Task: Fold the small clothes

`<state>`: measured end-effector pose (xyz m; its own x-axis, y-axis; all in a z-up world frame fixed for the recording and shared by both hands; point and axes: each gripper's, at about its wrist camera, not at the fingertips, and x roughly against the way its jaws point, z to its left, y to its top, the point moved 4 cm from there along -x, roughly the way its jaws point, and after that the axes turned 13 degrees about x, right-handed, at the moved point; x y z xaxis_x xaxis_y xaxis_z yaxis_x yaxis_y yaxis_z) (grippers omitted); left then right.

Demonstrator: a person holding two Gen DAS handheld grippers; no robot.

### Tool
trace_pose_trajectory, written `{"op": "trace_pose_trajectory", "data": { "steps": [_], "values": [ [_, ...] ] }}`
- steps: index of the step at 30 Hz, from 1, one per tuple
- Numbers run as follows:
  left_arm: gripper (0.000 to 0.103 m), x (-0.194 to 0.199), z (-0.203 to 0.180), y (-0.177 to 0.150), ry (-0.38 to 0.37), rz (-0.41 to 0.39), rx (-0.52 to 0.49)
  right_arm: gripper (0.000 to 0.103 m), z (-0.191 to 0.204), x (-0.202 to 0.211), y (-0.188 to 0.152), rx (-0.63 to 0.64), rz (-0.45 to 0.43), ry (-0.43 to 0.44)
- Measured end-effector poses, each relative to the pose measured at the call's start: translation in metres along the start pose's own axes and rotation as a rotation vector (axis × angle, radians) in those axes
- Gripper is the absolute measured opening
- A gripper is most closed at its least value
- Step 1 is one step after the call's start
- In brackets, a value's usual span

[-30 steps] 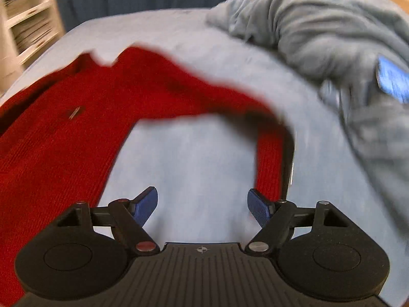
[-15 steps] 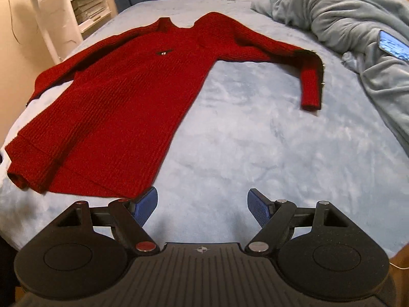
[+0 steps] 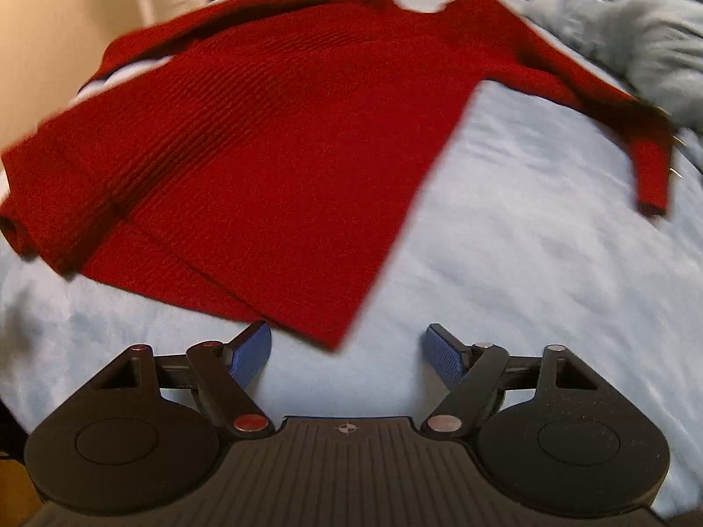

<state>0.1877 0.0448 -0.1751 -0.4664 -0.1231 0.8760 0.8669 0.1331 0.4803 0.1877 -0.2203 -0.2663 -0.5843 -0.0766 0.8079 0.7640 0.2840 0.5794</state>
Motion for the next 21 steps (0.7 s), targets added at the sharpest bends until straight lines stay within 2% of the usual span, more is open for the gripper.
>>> {"op": "trace_pose_trajectory", "data": {
  "steps": [1, 4, 7, 9, 10, 12, 14, 16, 19, 21],
  "values": [
    [0.103, 0.000, -0.001, 0.000, 0.004, 0.001, -0.009, 0.016, 0.000, 0.003, 0.005, 0.010, -0.015, 0.019],
    [0.103, 0.001, -0.003, 0.001, 0.012, -0.021, -0.025, 0.014, -0.017, 0.040, 0.015, -0.010, -0.078, -0.003],
    [0.103, -0.002, -0.006, 0.003, 0.019, -0.019, -0.029, 0.014, -0.067, 0.087, 0.008, -0.086, -0.117, -0.086],
    [0.103, -0.004, -0.010, 0.003, 0.012, -0.014, -0.018, 0.012, -0.119, 0.115, -0.006, -0.157, -0.125, -0.196],
    [0.103, -0.004, -0.012, 0.002, 0.005, -0.011, -0.015, 0.002, -0.144, 0.124, -0.014, -0.201, -0.120, -0.250],
    [0.103, -0.004, -0.018, 0.001, -0.003, -0.008, -0.025, 0.000, -0.197, 0.134, -0.036, -0.308, -0.066, -0.398],
    [0.103, -0.003, -0.025, -0.002, -0.005, -0.012, -0.046, 0.000, -0.233, 0.139, -0.056, -0.443, -0.048, -0.384],
    [0.103, -0.002, -0.030, -0.005, -0.007, -0.014, -0.066, 0.000, -0.250, 0.145, -0.073, -0.565, -0.075, -0.351],
    [0.103, -0.002, -0.033, -0.009, -0.003, -0.016, -0.078, 0.003, -0.236, 0.141, -0.075, -0.528, -0.070, -0.337],
    [0.103, -0.004, -0.034, -0.009, 0.000, -0.008, -0.075, 0.009, -0.219, 0.130, -0.072, -0.486, -0.048, -0.290]
  ]
}}
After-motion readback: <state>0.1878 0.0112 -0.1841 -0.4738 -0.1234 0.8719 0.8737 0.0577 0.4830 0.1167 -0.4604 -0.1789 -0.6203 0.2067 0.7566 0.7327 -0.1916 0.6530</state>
